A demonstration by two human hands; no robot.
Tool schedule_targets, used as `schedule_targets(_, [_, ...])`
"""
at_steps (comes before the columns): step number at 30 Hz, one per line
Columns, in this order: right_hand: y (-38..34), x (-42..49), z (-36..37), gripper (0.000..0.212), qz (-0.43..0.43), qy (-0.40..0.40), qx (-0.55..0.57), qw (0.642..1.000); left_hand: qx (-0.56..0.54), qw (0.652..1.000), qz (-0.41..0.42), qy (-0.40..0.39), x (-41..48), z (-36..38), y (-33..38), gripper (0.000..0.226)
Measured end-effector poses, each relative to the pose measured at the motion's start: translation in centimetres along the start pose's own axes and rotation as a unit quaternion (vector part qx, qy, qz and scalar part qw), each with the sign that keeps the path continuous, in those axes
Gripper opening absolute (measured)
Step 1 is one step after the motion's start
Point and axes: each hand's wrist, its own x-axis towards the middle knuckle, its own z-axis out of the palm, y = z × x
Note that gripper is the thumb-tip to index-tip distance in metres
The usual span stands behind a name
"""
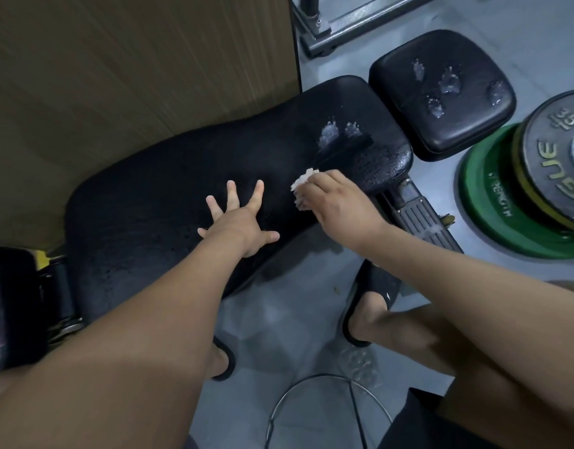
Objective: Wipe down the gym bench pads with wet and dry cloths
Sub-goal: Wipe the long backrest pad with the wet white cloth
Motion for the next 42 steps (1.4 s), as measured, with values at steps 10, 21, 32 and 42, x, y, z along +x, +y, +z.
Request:
schedule_targets(10, [0.3, -0.6, 0.1, 0.039, -0.028, -0.005, 0.005, 1.000, 0.001, 1.000, 0.003, 0.001, 0.1, 0.1, -0.1, 0.104])
schedule_targets(21, [0.1, 0.2, -0.6, 0.038, 0.069, 0.057, 0.009, 0.996, 0.003, 1.000, 0.000, -0.007, 0.4, -0.1, 0.0, 0.105])
schedule_targets(32, [8.7, -0.3, -3.8, 0.035, 0.214, 0.107, -0.050, 0.970, 0.006, 1.000, 0.002, -0.013, 1.0, -0.3, 0.0, 0.111])
schedule_targets(42, [4.5, 0.7, -2.1, 0.032, 0.103, 0.035, -0.017, 0.994, 0.000, 1.000, 0.004, -0.021, 1.4, -1.0, 0.3, 0.119])
